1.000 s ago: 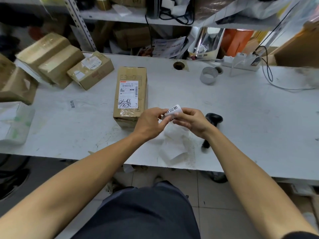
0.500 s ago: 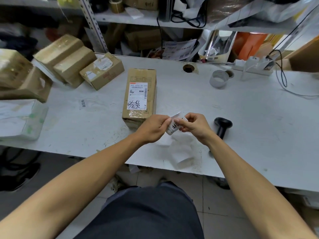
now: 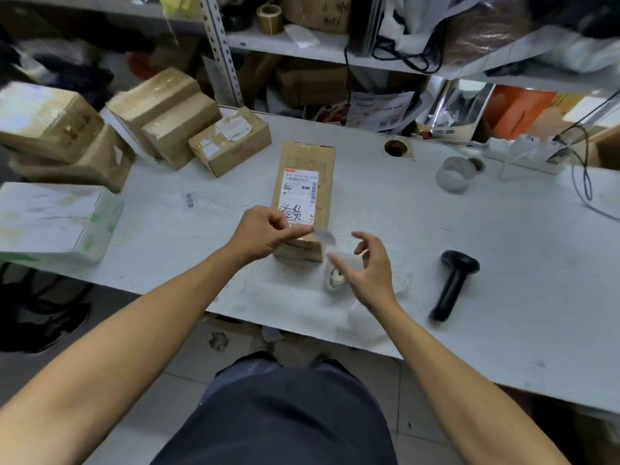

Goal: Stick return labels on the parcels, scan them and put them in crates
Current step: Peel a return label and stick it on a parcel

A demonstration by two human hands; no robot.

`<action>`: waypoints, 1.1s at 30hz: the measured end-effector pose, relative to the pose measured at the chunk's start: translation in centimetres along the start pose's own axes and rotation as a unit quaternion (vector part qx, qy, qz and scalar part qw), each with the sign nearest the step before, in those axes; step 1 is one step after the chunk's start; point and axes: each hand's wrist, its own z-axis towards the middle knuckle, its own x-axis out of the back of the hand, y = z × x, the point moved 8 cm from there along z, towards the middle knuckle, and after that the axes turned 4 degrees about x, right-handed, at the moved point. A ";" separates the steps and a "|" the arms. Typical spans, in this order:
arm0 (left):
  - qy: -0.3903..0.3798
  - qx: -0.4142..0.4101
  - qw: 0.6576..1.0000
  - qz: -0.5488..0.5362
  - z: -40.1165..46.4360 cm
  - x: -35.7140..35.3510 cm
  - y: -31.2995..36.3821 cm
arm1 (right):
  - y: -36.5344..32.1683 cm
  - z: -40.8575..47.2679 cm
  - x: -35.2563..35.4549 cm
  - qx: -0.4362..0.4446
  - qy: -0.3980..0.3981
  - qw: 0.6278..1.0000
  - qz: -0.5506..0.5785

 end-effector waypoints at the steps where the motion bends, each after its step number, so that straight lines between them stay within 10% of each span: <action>1: -0.020 -0.002 1.000 0.003 0.2 0.1 -0.2 | -1.4 0.6 0.1 -0.027 0.007 0.994 0.109; 6: -0.128 -0.068 0.989 0.034 1.6 0.0 0.7 | -8.2 2.8 -4.0 -0.135 -0.319 0.903 0.252; 11: -0.168 -0.110 0.980 0.007 3.3 2.4 2.2 | -10.7 5.6 -6.1 -0.115 -0.382 0.900 0.174; 18: -0.073 0.057 0.994 -0.066 8.1 8.3 -4.3 | -9.1 10.3 -6.5 -0.142 -0.070 0.987 0.021; 23: -0.151 0.139 0.975 -0.082 7.3 3.8 -7.9 | -8.1 9.0 -6.0 -0.110 0.025 0.969 -0.221; 27: -0.219 0.128 0.956 -0.144 6.1 0.9 -6.2 | -5.5 6.6 -6.8 -0.231 -0.032 0.969 -0.080; 33: -0.202 0.039 0.955 -0.215 4.3 0.3 -0.9 | -7.4 4.3 -2.2 -0.156 0.045 0.987 -0.002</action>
